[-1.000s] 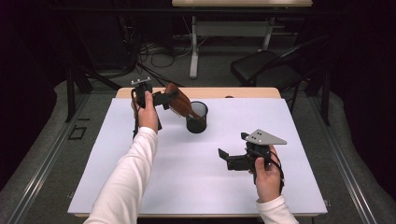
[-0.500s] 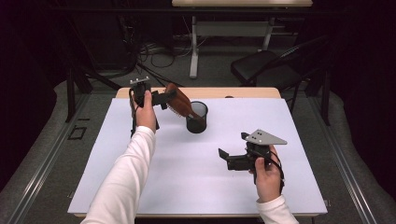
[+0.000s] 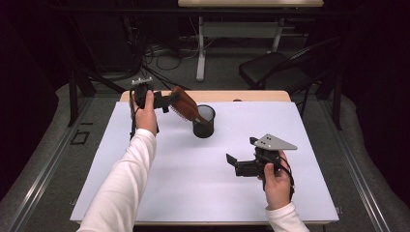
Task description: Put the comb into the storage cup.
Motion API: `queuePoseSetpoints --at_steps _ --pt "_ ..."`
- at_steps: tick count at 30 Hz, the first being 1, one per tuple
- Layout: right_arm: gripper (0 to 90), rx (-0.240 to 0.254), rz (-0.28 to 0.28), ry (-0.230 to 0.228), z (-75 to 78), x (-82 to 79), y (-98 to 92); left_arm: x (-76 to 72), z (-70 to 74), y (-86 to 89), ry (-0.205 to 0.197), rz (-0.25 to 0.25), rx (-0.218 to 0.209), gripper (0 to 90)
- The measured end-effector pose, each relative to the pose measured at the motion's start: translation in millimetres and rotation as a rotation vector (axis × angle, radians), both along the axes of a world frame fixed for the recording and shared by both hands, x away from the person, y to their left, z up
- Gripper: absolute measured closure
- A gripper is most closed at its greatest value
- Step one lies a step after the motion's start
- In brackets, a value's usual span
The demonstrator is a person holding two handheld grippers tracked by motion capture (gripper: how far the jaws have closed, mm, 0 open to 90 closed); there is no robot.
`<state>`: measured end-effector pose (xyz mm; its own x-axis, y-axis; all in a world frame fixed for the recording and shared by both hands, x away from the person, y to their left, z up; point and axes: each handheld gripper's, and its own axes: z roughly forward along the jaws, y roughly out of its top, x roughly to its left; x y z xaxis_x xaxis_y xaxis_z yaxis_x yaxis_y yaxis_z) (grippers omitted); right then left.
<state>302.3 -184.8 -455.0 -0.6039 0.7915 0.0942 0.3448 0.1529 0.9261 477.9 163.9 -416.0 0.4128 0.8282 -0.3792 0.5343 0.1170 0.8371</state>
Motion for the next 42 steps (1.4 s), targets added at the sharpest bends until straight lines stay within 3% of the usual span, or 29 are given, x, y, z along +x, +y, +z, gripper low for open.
queuePoseSetpoints --at_steps 7,14,27,42 --pt "0.0 0.002 -0.001 -0.001 0.4 -0.1 -0.5 -2.6 9.4 5.1 -0.024 -0.018 0.021 14.0" --pt "0.0 0.000 0.001 -0.002 0.3 -0.2 -0.5 -3.9 12.6 9.6 -0.015 -0.024 0.016 13.9" --pt "0.0 0.000 0.004 -0.002 0.0 0.1 -1.3 -9.4 18.1 16.5 -0.019 -0.071 0.070 14.3" --pt "0.0 -0.013 0.006 -0.005 1.1 -0.1 -0.6 -18.4 23.6 21.9 -0.031 -0.113 0.102 14.3"
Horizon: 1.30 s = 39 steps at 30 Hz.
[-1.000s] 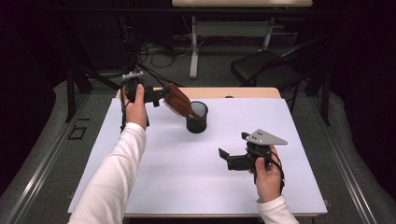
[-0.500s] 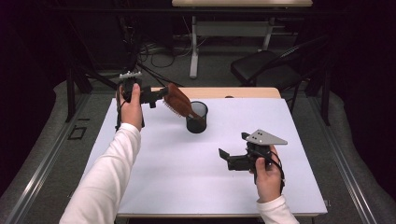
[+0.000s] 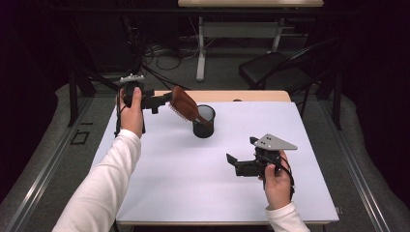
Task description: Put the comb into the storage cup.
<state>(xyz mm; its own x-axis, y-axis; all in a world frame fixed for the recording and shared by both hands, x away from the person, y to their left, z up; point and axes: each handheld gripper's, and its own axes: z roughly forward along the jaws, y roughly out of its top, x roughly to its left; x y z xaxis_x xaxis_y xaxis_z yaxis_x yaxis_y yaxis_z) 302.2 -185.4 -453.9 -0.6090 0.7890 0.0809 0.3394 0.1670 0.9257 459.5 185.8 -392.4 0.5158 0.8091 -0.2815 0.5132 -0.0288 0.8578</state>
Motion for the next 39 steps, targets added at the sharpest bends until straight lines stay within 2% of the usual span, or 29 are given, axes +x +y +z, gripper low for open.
queuePoseSetpoints --at_steps 8,18,21,25,29,33,39 --pt "0.0 0.015 0.010 0.012 1.8 0.2 -3.3 -5.9 3.8 0.9 -0.013 -0.023 0.007 14.2" --pt "0.0 0.013 0.008 0.016 3.1 0.6 -7.3 -15.1 9.2 1.4 -0.029 -0.059 0.035 14.0" --pt "0.0 0.016 0.012 0.018 3.4 0.7 -7.6 -19.6 9.5 1.6 -0.030 -0.084 0.046 13.8" --pt "0.0 0.014 0.011 0.019 3.5 1.0 -8.6 -26.8 9.7 2.5 -0.035 -0.109 0.040 13.7" --pt "0.0 0.010 0.013 0.021 3.4 0.8 -8.1 -34.7 8.1 3.2 -0.049 -0.138 0.065 13.6" --pt "0.0 0.004 0.013 0.021 2.9 0.9 -7.7 -42.4 6.1 5.6 -0.052 -0.152 0.084 13.6" --pt "0.0 0.003 0.011 0.024 2.6 1.0 -8.6 -54.4 1.7 10.5 -0.061 -0.173 0.085 13.8"
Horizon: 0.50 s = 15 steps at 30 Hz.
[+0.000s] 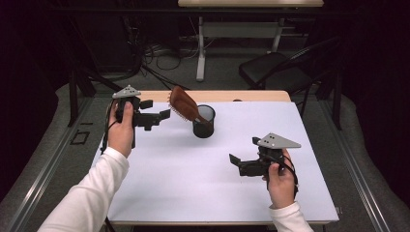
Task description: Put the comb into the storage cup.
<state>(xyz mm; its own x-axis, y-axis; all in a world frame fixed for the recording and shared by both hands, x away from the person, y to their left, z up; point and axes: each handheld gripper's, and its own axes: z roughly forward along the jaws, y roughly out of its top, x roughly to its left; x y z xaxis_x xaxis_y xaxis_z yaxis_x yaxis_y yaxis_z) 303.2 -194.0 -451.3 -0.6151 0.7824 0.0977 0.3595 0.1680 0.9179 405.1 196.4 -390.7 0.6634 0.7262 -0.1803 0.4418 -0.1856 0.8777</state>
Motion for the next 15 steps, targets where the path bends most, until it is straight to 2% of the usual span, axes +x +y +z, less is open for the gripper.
queuePoseSetpoints --at_steps 6,11,15 --pt "0.0 0.003 -0.006 -0.004 0.7 0.0 -1.8 -10.6 -2.9 4.8 0.005 -0.018 0.008 13.8" --pt "0.0 0.004 -0.008 -0.002 1.2 -0.3 -2.2 -22.1 -5.1 8.5 0.003 -0.061 0.019 14.7" --pt "0.0 -0.001 -0.006 -0.002 1.6 -0.5 -2.3 -28.5 -6.5 7.2 -0.009 -0.077 0.035 14.8"
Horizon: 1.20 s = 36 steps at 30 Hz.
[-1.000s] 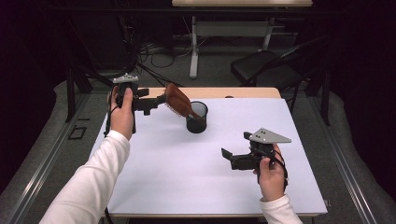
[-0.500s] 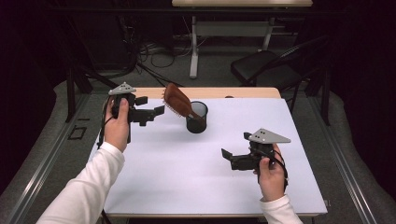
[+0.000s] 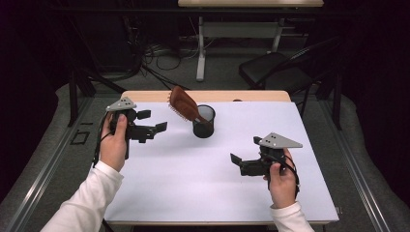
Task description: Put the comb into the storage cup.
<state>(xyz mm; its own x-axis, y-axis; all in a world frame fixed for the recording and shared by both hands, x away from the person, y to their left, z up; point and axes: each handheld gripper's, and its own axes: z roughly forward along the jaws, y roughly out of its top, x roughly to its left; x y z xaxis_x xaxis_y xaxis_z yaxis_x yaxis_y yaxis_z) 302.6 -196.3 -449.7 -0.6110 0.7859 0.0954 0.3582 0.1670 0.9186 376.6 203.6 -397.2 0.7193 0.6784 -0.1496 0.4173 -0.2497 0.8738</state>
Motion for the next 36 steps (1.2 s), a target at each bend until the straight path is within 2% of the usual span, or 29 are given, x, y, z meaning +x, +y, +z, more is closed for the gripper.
queuePoseSetpoints --at_steps 8,14,20,26,27,31,36 --pt "0.0 0.000 -0.004 -0.006 1.1 -0.1 -2.5 -14.7 -4.3 -1.4 0.002 -0.050 -0.007 14.8" --pt "0.0 0.000 -0.005 -0.005 2.1 0.1 -4.6 -25.1 -9.2 0.8 -0.008 -0.060 -0.001 14.8" --pt "0.0 -0.007 -0.009 -0.005 1.8 0.7 -4.4 -40.1 -15.0 7.6 -0.036 -0.065 0.031 14.7" --pt "0.0 -0.026 -0.002 0.000 1.3 1.4 0.8 -49.9 -25.1 11.3 -0.045 -0.074 0.035 14.6" --pt "0.0 -0.027 0.000 0.001 1.3 1.3 1.5 -53.0 -30.3 13.1 -0.046 -0.077 0.034 14.6" --pt "0.0 -0.032 -0.004 -0.001 -0.9 1.1 2.0 -55.4 -42.6 15.9 -0.035 -0.072 0.019 14.6" --pt "0.0 -0.045 -0.011 0.010 -5.6 -0.2 -0.6 -57.3 -51.9 17.6 -0.029 -0.060 0.030 14.7"
